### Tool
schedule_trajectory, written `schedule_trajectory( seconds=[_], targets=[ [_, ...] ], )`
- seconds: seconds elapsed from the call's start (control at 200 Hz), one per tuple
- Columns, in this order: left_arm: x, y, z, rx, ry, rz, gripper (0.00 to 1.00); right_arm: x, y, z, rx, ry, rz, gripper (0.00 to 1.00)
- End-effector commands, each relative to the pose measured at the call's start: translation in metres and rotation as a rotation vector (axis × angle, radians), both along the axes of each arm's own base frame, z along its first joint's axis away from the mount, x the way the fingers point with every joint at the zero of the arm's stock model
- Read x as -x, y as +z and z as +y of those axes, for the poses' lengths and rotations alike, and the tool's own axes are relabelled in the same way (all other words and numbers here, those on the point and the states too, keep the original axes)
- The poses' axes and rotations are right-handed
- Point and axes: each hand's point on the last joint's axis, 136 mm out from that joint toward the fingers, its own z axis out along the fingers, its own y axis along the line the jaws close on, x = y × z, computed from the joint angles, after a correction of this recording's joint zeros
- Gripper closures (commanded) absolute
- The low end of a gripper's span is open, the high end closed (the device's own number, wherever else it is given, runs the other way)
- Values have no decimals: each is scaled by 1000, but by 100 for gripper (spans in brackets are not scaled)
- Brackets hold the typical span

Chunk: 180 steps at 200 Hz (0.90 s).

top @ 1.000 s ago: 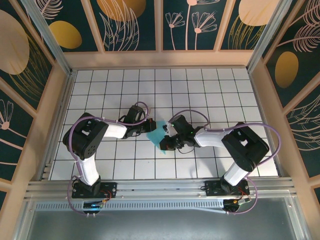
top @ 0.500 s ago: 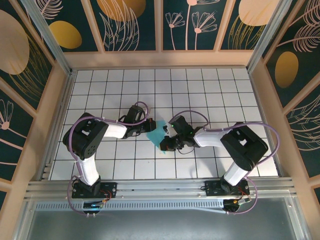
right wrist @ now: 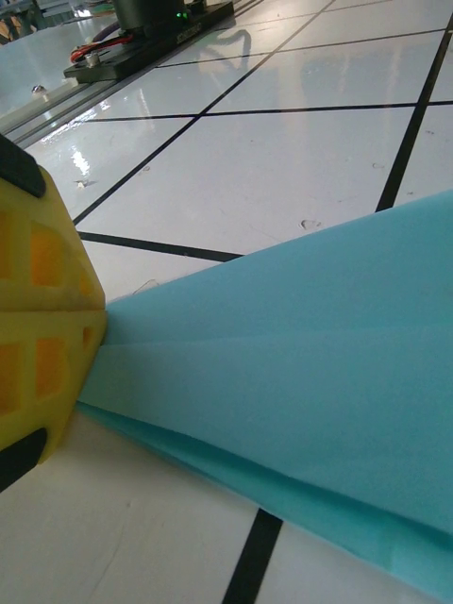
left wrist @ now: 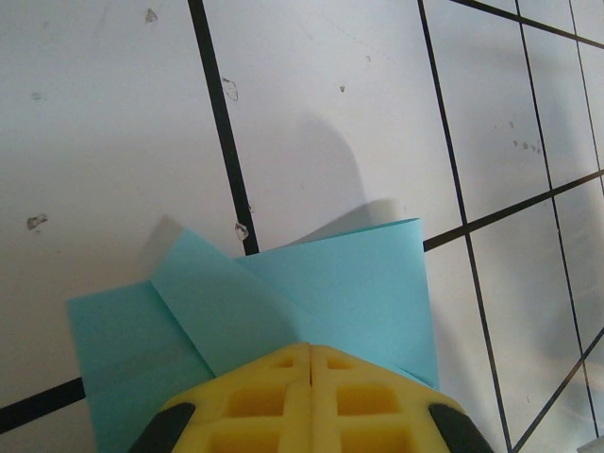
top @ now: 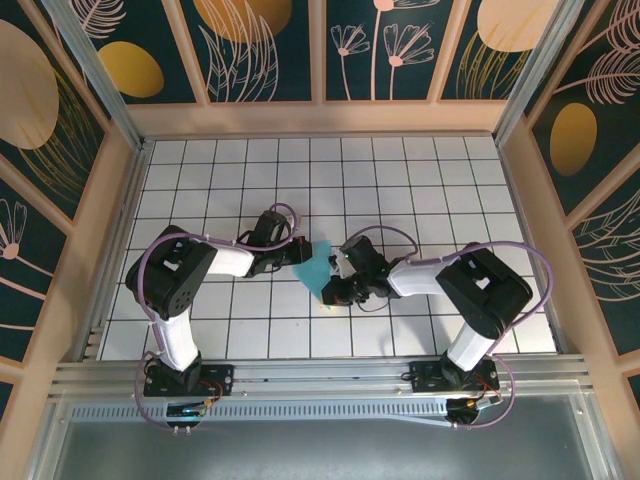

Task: Fold a paper plane with a square sheet of paper (fold left side to right side)
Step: Fourth fold the wing at the center of the table.

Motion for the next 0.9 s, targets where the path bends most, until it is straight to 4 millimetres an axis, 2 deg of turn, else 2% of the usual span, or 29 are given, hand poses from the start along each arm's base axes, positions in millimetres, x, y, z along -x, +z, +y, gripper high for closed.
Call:
schedule_trajectory(
  seconds=[0.0,0.16,0.245,0.465,0.545,0.656,0.896],
  targets=[
    [11,-33,24,-136,39,75,100,31,-18,-16,68,17,93,100],
    [11,-32,24,-135,38,75,100,42,-7,-16,53,43,90,100],
    [10,-31,24,-134,36,71,100,41,3,-14,36,59,76,100],
    [11,-31,27,-156,29,66,100,15,54,-2,-50,72,-45,100],
    [12,-30,27,-155,26,65,100,2,65,0,-76,53,-85,100],
    [11,-28,25,-148,26,61,100,-15,64,6,-82,26,-110,100],
    [9,-27,24,-140,30,60,100,-33,41,23,-68,13,-95,100]
  ],
)
